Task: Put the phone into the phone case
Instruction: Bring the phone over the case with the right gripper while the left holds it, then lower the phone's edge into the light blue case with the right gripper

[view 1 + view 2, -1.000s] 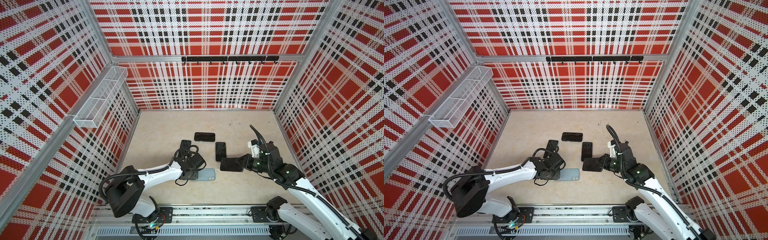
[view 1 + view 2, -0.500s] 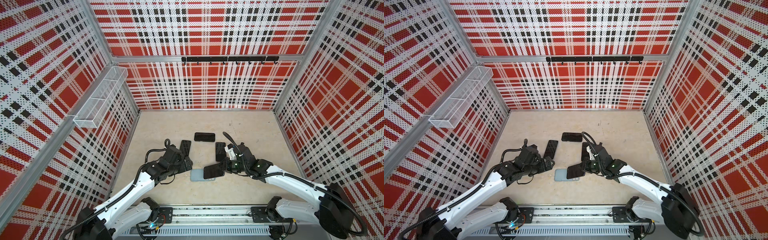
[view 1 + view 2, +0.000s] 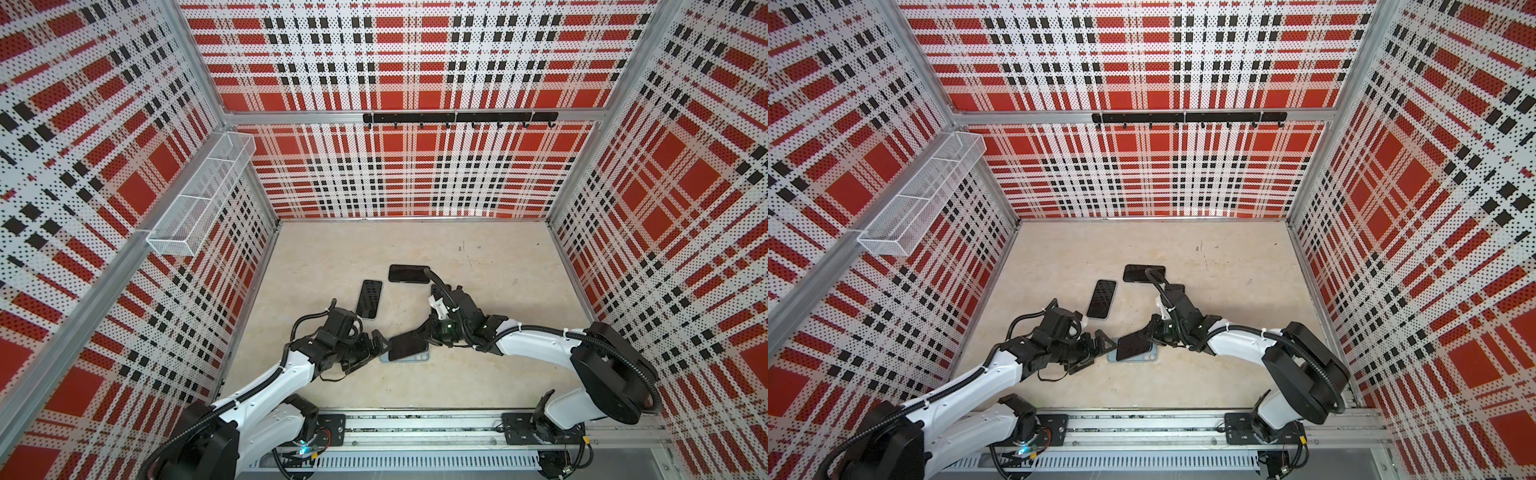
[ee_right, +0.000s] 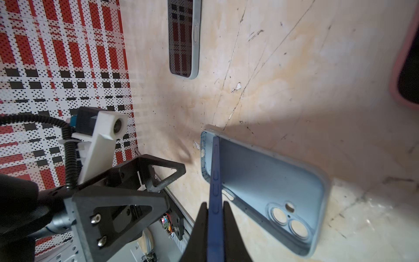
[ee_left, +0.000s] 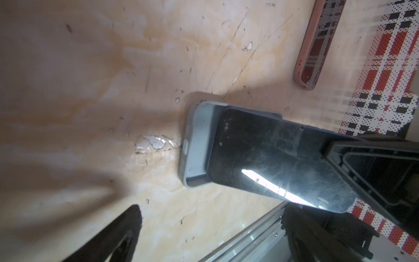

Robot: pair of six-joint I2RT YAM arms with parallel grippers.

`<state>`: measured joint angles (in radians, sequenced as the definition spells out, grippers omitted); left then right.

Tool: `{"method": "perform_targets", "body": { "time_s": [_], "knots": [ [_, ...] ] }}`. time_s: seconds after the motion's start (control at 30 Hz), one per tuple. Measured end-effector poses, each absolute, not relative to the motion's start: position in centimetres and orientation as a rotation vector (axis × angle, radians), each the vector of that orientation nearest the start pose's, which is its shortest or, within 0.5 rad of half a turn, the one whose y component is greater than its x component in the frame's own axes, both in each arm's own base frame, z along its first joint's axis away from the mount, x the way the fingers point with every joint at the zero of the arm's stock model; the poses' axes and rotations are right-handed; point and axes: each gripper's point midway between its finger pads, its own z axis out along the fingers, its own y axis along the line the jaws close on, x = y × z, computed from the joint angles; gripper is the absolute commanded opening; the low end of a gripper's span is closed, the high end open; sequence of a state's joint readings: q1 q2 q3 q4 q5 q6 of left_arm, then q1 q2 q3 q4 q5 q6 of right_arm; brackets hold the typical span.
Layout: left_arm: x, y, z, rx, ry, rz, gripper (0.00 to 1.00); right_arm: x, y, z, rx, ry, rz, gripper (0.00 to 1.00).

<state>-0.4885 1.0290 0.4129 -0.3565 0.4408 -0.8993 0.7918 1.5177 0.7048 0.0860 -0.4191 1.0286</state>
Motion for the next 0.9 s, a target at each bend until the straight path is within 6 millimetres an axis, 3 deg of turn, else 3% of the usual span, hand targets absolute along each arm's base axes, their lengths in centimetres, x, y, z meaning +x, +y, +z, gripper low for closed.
{"method": "perform_targets", "body": {
  "time_s": [0.3,0.9],
  "knots": [
    [19.5,-18.9,4.6,-0.390,2.744,-1.057,1.00,22.4,33.3,7.8,0.053,2.634,1.336,0.00],
    [21.0,-19.3,4.7,-0.364,2.712,-1.053,1.00,22.9,35.2,5.7,0.007,2.574,1.458,0.00]
  ]
}}
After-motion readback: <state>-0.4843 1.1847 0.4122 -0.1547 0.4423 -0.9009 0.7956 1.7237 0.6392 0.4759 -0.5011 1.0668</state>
